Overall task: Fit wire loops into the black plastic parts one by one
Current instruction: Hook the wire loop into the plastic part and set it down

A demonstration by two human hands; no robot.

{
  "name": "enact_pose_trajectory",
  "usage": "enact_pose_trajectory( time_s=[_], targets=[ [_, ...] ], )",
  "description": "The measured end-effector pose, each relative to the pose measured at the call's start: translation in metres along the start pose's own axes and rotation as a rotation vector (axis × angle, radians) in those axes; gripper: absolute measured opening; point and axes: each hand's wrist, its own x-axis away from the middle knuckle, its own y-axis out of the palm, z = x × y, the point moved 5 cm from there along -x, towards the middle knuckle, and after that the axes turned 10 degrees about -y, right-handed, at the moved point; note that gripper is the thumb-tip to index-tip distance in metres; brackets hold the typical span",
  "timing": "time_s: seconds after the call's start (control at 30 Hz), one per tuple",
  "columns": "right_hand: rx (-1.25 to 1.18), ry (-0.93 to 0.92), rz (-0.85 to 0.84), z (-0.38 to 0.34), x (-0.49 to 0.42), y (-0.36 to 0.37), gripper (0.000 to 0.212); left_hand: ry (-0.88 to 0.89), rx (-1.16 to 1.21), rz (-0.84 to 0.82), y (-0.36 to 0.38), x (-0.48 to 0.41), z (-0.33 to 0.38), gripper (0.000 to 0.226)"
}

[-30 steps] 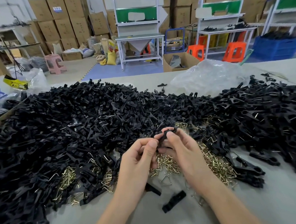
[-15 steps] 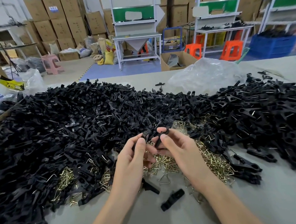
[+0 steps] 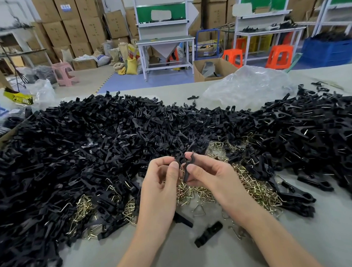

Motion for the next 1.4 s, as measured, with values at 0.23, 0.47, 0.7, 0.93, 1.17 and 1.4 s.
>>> enact_pose_trajectory(
  time_s=[0.23, 0.47, 0.7, 0.93, 1.17, 1.4],
  targets=[
    [0.086, -0.036, -0.033, -0.001, 0.001, 0.0, 0.039, 0.02, -0.057, -0.009, 0.001, 0.002, 0.004, 0.011],
    [0.143, -0.076, -0.062, -0.003, 0.002, -0.001, 0.046, 0.025, -0.068, -0.001, 0.0, 0.005, 0.007, 0.013],
    [0.102, -0.106, -0.063, -0.007, -0.001, -0.005, 0.03, 0.065, -0.123, -0.075, 0.003, 0.005, 0.007, 0.026],
    [0.051, -0.143, 0.25, -0.009, -0.008, -0.041, 0.025, 0.313, -0.98, -0.072, 0.012, 0.008, -0.005, 0.044],
    [0.123, -0.126, 0.284, -0.005, -0.007, -0.039, 0.022, 0.308, -1.169, 0.035, 0.013, -0.003, -0.011, 0.023],
    [0.132, -0.125, 0.255, -0.01, -0.005, -0.035, 0.022, 0.36, -0.988, 0.145, 0.005, 0.0, -0.002, 0.014]
  ],
)
